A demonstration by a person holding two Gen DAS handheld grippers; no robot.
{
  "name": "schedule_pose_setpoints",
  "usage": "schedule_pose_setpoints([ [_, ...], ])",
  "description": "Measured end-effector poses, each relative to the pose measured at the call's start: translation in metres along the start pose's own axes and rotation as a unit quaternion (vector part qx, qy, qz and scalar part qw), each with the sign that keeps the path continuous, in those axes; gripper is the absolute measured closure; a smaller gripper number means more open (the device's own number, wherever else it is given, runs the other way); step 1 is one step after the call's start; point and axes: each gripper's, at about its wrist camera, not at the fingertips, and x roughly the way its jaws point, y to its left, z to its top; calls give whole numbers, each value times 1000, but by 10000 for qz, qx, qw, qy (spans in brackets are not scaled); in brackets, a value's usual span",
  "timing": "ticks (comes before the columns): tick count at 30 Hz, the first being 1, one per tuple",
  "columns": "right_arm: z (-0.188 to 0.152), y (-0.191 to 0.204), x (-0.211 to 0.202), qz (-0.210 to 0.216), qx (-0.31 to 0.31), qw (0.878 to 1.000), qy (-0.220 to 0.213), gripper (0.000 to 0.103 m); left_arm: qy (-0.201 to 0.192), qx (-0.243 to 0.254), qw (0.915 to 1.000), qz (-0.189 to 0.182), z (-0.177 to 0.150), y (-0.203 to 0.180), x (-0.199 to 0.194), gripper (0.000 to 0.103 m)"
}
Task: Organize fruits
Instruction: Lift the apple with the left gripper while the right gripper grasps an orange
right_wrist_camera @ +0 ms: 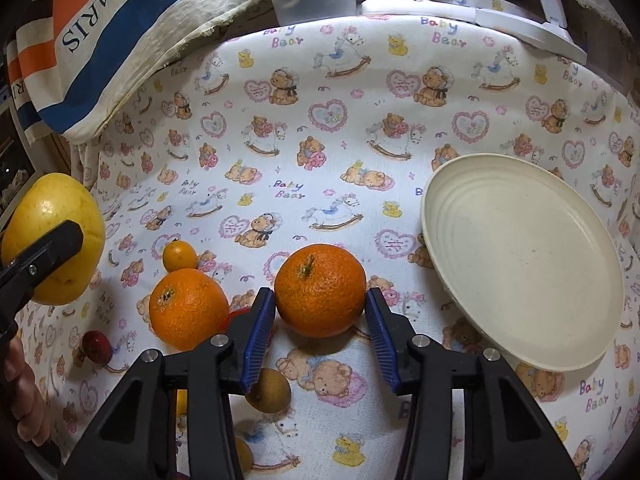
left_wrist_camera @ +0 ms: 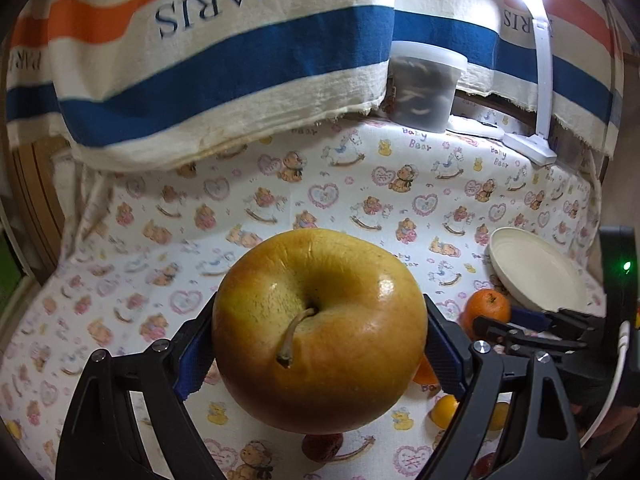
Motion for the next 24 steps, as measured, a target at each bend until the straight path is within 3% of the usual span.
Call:
schedule_pose_setpoints([
  [7, 1, 2, -25, -125, -114, 9976, -668, 60, -545, 133, 9984, 66, 1, -9, -22, 14],
  [8, 0, 4, -31, -154, -203, 9960, -857, 71, -630, 136, 9979, 46, 2, -10, -26, 14],
  [9, 0, 6, -36, -158, -275, 9946, -991, 90, -714, 152, 9973, 22, 2, -11, -30, 14],
  [12, 1, 12, -50, -266, -453, 9895, -1348, 90, -921, 188, 9956, -42, 3, -13, -41, 14],
  [16, 4, 10, -51, -87, -376, 9928, -1138, 90, -916, 182, 9955, -143, 4, -15, -44, 14],
  [19, 6, -1, -48, 221, -23, 9948, -999, 74, -860, 185, 9960, -131, 3, -16, -41, 14],
  [21, 8, -7, -45, 323, 149, 9951, -928, 30, -829, 182, 9963, -114, 2, -16, -39, 14],
  [24, 9, -15, -42, 207, 285, 9952, -917, 30, -791, 166, 9967, -109, 1, -15, -37, 14],
])
